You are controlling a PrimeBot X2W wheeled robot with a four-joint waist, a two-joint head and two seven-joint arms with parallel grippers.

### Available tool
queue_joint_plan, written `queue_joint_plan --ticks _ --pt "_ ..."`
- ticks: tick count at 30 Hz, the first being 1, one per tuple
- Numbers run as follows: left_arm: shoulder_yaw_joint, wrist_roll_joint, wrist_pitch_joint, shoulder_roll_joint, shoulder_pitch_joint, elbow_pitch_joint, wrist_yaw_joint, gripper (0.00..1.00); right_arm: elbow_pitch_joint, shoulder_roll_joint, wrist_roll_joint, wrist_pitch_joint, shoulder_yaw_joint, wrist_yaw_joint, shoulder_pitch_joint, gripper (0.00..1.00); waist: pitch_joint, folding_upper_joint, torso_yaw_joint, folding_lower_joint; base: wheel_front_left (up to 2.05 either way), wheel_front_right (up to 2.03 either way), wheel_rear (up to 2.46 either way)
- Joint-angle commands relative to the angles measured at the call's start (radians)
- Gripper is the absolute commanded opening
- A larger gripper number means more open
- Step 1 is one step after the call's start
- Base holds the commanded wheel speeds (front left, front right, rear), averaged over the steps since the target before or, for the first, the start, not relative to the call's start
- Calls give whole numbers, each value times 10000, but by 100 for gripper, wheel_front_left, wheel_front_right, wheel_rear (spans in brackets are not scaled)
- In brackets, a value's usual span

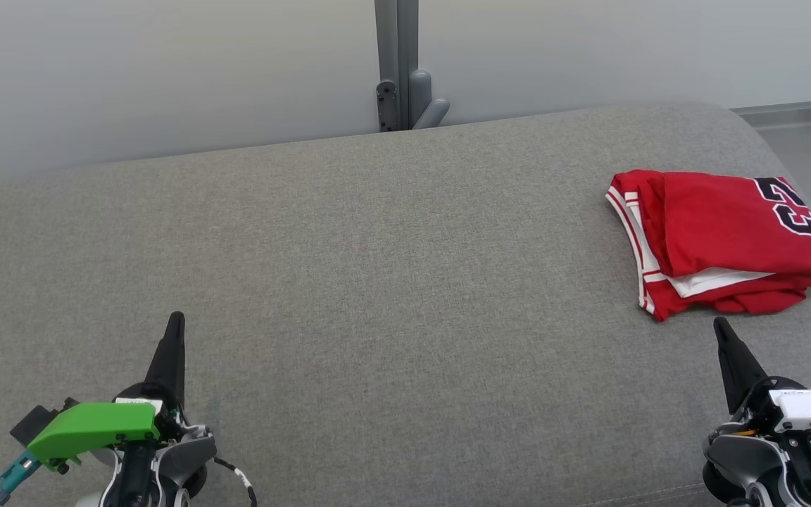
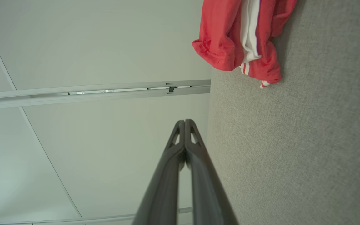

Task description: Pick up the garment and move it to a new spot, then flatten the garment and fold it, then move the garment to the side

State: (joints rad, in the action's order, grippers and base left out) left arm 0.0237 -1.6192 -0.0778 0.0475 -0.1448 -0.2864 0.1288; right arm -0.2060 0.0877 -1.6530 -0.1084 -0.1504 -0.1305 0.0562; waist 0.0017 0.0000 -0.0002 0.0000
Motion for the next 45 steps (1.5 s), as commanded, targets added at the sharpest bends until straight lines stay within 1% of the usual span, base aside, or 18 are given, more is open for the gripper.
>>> queue_joint_plan --ticks 1,45 --pt "28 -46 -9 51 -150 33 59 0 33 7 4 -37 -37 -4 102 0 0 0 0 0 0 0 0" --pt "25 -49 -6 51 -149 34 59 0 18 -75 118 -131 -145 -4 126 0 0 0 0 0 0 0 0"
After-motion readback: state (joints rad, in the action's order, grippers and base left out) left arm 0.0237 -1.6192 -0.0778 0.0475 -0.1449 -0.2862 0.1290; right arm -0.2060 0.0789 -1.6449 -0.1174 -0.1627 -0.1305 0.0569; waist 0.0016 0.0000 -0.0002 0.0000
